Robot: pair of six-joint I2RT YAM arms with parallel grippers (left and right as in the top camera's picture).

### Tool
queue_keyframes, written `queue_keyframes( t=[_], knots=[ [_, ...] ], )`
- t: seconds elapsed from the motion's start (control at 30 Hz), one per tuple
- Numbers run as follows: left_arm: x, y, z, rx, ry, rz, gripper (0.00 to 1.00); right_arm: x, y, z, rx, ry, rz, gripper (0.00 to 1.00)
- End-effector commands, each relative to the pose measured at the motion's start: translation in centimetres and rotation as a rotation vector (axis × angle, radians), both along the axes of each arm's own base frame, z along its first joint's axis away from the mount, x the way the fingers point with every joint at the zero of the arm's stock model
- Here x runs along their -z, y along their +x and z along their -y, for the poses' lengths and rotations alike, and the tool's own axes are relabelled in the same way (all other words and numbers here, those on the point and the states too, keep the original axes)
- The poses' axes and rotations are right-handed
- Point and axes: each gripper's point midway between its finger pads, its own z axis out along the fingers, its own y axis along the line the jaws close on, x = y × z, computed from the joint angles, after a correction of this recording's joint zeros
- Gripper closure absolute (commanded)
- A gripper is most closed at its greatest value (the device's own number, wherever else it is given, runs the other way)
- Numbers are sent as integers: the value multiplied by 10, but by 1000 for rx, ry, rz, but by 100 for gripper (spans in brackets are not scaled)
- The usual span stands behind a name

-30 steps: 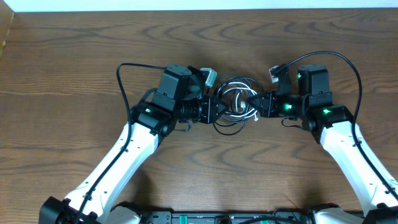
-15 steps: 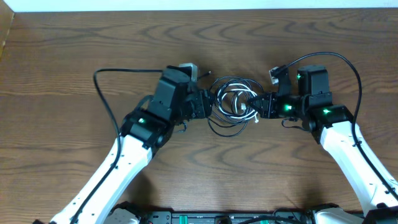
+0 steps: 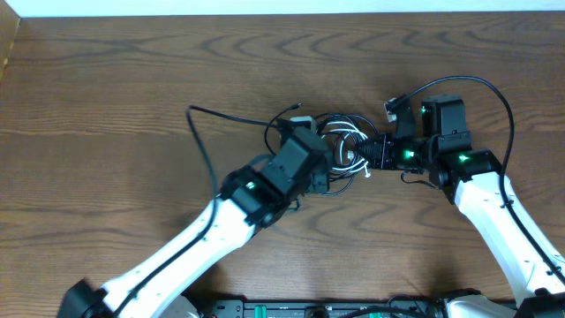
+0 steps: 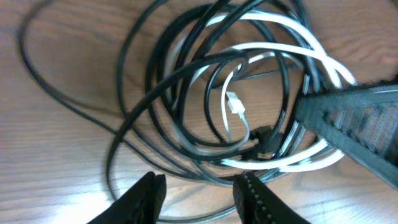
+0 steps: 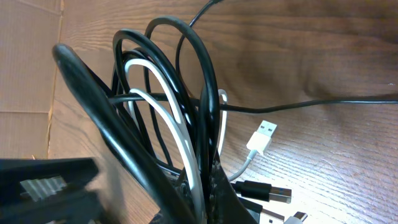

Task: Untangle cables
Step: 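Hold with the right gripper and pull a black cable leftward with the left gripper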

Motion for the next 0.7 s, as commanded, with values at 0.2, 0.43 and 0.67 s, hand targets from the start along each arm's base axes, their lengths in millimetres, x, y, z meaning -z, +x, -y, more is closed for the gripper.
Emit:
queue_keyframes(
  t=[0.2, 0.43, 0.67],
  knots=[
    [32, 24, 19, -78, -9, -34, 58, -10, 0, -4, -15, 26, 17, 99],
    [29, 39, 9, -134, 9, 16, 59, -10, -1, -4, -17, 28, 17, 99],
    [11, 47, -3, -155, -15, 54, 68, -7, 2, 0, 3, 4, 21, 99]
  ],
)
